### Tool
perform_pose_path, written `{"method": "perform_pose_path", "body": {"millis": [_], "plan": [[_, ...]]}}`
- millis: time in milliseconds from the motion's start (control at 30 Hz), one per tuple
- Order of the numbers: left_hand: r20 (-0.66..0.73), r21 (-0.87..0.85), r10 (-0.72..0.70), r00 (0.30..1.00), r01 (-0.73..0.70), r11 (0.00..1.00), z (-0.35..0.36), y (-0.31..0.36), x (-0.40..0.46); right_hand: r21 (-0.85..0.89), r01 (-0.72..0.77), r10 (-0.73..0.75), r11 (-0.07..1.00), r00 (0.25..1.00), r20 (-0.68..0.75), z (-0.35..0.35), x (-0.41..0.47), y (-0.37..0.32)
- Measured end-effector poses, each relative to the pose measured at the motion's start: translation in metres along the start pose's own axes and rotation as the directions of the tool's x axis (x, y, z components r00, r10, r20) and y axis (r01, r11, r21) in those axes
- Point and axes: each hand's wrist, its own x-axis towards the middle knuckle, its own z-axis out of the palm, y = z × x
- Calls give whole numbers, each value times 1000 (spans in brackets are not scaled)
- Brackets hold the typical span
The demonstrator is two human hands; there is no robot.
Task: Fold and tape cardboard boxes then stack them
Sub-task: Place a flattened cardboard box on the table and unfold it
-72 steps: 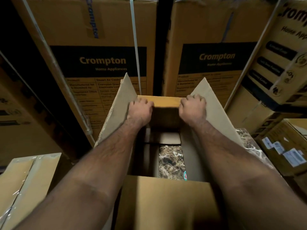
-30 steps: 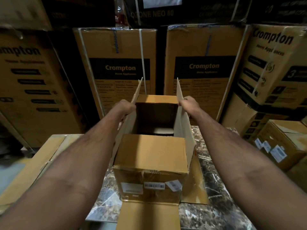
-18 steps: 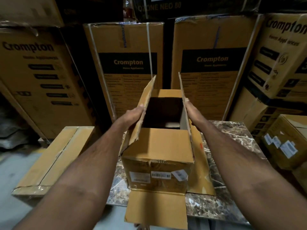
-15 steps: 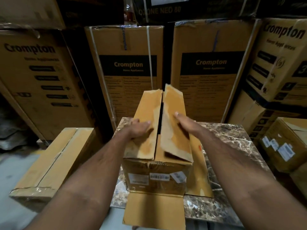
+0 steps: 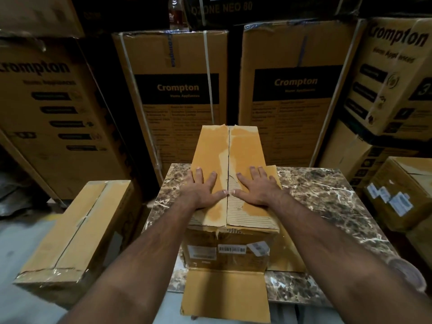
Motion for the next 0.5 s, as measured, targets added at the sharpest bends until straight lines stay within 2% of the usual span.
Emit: {"method": "perform_pose_path", "body": {"millis": [167,233,333,500], "plan": [[-121,66,117,986,-109,992,13,5,-5,-73,-54,54,996,999,5,-7,-3,-4],[-174,51,73,982,-65,997,21,18,-14,-68,-77,77,995,997,-2,-10,-3,-5],[-217,47,-23,976,34,998,29,17,-23,55,-63,67,996,996,-58,1,-16,-28],[-249,29,6,969,1,1000,27,20,-20,101,-119,137,988,973,-188,29,-68,-43]]}}
